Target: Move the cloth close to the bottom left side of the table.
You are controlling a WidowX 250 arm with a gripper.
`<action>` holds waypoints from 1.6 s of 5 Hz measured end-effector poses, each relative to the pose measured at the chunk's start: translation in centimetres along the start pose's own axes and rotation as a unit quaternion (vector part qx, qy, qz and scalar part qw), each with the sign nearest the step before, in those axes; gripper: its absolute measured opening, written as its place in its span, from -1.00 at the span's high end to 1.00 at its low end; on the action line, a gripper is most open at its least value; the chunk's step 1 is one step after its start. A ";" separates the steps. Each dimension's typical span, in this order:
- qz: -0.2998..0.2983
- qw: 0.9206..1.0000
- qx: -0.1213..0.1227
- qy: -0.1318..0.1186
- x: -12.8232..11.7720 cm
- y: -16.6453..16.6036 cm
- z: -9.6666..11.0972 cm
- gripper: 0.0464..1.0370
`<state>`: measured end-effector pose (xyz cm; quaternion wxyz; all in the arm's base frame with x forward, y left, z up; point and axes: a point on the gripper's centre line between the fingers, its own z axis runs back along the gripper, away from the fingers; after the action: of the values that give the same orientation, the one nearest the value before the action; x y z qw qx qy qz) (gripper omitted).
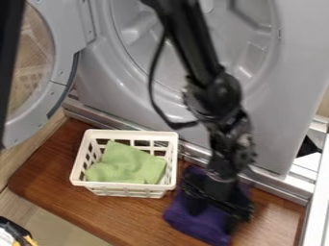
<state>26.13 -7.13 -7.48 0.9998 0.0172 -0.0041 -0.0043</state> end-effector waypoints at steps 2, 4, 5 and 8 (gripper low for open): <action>0.078 0.997 0.007 0.011 -0.7 6.2 -0.3 -0.93; 0.142 0.990 0.005 0.011 -1.0 9.8 -0.5 -0.93; 0.135 0.991 0.011 0.015 -1.0 9.4 -0.5 -0.93; 0.090 0.996 -0.009 0.009 -0.6 6.9 2.0 -0.92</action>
<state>25.61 -0.32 -5.24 0.9963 0.0076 0.0037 0.0861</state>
